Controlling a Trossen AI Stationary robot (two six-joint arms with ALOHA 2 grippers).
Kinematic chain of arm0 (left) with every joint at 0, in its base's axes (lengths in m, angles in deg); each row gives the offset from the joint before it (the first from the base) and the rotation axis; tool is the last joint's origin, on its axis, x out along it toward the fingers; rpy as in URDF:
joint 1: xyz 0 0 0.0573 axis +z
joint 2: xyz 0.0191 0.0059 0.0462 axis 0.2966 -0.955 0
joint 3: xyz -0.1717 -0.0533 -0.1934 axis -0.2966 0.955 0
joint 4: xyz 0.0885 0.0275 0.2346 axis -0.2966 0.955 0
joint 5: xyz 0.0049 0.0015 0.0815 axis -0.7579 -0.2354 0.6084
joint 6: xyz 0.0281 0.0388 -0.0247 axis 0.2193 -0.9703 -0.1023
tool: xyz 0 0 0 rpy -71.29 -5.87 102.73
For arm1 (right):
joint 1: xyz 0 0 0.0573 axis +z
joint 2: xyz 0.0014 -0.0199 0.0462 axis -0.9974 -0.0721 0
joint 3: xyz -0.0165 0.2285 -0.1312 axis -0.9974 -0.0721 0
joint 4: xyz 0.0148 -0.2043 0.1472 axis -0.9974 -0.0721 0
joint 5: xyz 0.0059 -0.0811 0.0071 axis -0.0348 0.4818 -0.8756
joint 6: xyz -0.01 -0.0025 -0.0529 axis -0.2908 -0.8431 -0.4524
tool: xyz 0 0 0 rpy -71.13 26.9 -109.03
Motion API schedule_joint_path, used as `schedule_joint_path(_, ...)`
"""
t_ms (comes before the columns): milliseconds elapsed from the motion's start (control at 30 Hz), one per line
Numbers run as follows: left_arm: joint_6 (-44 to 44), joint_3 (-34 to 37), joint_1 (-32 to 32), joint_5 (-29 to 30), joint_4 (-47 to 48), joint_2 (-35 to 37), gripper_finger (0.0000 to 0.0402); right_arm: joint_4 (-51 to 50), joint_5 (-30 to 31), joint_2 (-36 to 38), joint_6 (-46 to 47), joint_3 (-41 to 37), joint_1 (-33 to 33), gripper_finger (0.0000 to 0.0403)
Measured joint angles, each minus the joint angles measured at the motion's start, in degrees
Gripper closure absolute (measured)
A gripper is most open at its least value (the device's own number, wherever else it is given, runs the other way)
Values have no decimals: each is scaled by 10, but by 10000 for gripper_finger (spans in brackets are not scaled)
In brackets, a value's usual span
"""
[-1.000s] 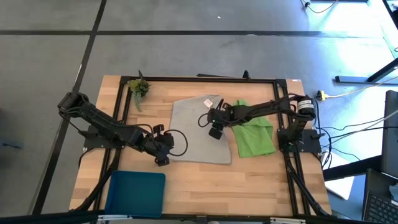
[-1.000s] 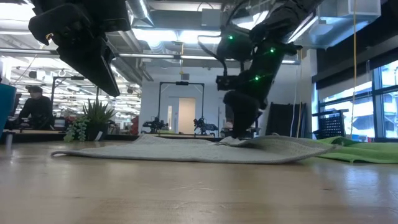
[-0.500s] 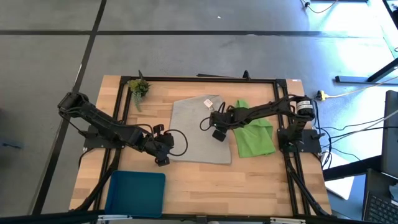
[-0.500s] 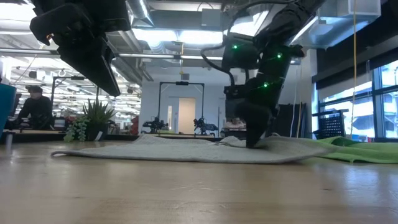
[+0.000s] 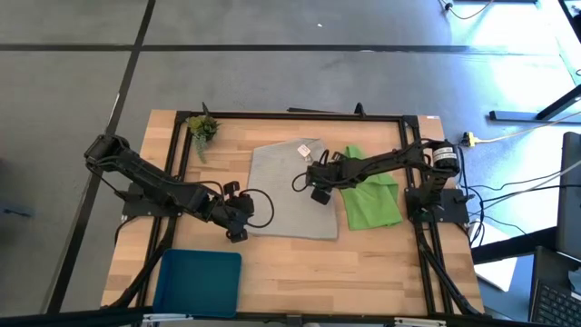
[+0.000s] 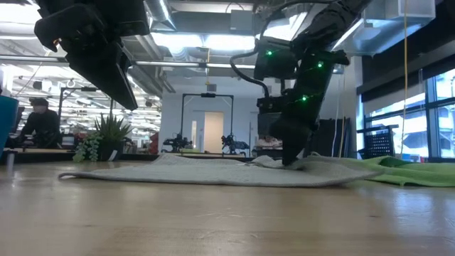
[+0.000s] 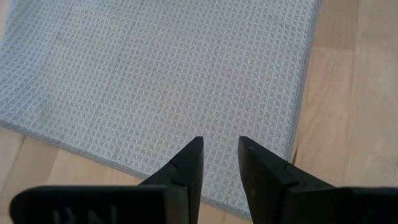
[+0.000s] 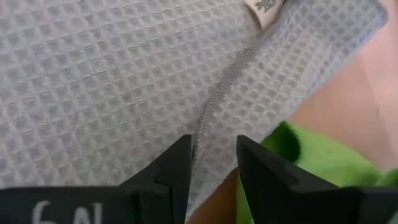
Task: Fold microfiber towels
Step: Fold the gray microfiber cloth
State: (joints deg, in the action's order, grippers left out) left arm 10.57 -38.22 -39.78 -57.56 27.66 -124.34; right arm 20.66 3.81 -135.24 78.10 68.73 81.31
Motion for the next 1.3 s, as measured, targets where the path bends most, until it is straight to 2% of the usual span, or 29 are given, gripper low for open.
schedule_joint_path(133, 0, 0, 0, 0, 0, 0, 310, -8, 17, 0, -2, 0, -1, 273)
schedule_joint_path(333, 0, 0, 0, 0, 0, 0, 310, -14, -46, 0, -23, 0, -5, 273)
schedule_joint_path(500, -1, 0, 0, 0, 0, 0, 310, -21, -31, 0, -19, 0, -5, 277)
schedule_joint_path(633, -1, 0, 0, 0, 0, 0, 310, -22, -26, -3, -16, -1, -5, 311)
schedule_joint_path(800, -1, 0, 0, 0, 0, 0, 310, -13, -10, -7, -6, -1, -5, 389)
schedule_joint_path(1000, -1, 0, 0, 2, 0, 0, 310, -28, 40, -7, 78, -2, -7, 397)
schedule_joint_path(1133, -1, 1, 0, 38, -3, 0, 310, -38, 41, -6, 142, -2, -7, 398)
schedule_joint_path(1300, -2, 33, 24, 98, -34, 0, 310, -40, 41, -6, 149, -2, -7, 400)
